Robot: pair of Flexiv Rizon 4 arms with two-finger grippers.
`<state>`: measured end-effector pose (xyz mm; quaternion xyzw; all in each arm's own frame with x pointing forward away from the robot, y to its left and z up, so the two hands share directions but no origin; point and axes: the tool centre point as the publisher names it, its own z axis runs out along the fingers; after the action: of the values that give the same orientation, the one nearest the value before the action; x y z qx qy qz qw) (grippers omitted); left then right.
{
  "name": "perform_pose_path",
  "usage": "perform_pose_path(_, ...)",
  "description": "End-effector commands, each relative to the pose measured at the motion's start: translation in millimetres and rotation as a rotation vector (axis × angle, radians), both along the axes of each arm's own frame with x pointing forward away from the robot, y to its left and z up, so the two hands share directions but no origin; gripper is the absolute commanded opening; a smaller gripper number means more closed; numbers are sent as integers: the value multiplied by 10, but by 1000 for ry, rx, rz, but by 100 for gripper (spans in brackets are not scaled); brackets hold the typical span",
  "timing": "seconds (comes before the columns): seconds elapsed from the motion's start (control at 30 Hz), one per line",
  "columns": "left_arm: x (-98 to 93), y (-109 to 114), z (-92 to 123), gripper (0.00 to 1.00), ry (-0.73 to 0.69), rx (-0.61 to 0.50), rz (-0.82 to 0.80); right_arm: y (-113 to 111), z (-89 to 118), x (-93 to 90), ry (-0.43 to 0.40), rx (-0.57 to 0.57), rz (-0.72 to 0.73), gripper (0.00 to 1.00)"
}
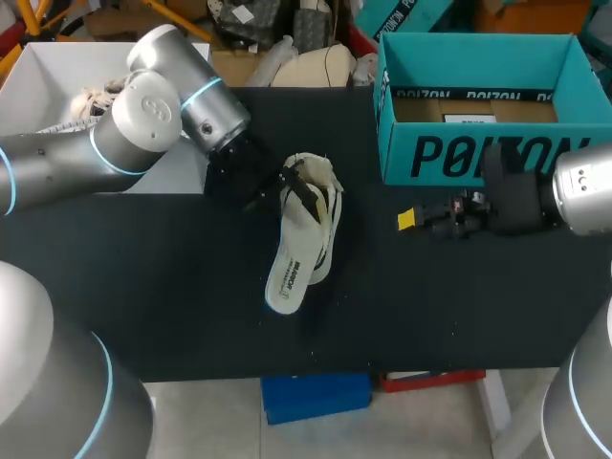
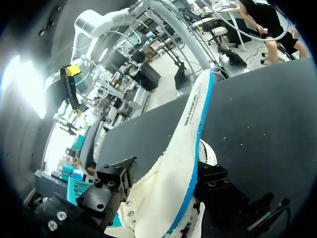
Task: Take the shoe out of the shoebox, open the shoe tongue, remove and reinsert the insole, then place the shoe into the shoebox
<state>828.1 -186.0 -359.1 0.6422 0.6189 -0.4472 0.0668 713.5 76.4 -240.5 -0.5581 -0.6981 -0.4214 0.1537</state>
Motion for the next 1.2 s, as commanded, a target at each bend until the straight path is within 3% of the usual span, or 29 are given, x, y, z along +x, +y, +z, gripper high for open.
perform_pose_path(0.03, -148, 118, 114, 95, -14, 23, 12, 2, 9, -5, 2, -3, -1, 100)
perform_pose_path(0.07, -172, 136, 102, 77, -7, 26, 13, 2, 9, -5, 2, -3, -1, 100)
perform_pose_path(0.1, -194, 151, 83, 35, -1, 34, 9, 2, 9, -5, 2, -3, -1, 100)
perform_pose_path(0.13, -209, 165, 61, 21, 1, 39, 7, 2, 9, -5, 2, -3, -1, 100)
perform_pose_path(0.27, -250, 180, 24, 22, -6, 46, 3, 2, 9, -5, 2, -3, -1, 100)
perform_pose_path(0.37, -285, 183, 21, 37, -13, 47, -1, 2, 9, -5, 2, -3, -1, 100)
perform_pose_path(0.47, -304, 204, 20, 41, -22, 49, -2, 2, 9, -5, 2, -3, -1, 100)
perform_pose_path(0.53, -322, 218, 11, 29, -12, 38, -9, 2, 9, -5, 2, -3, -1, 100)
perform_pose_path(0.6, -331, 222, 3, 0, 3, 23, -8, 2, 9, -5, 2, -3, -1, 100)
perform_pose_path(0.73, -346, 216, 0, 0, 60, -15, -5, 2, 9, -5, 2, -3, -1, 100)
perform_pose_path(0.93, -412, 113, 112, 0, 214, -155, -3, 2, 9, -5, 2, -3, -1, 100)
perform_pose_path(1.2, -499, 62, 205, 0, 328, -149, -42, 2, 9, -5, 2, -3, -1, 100)
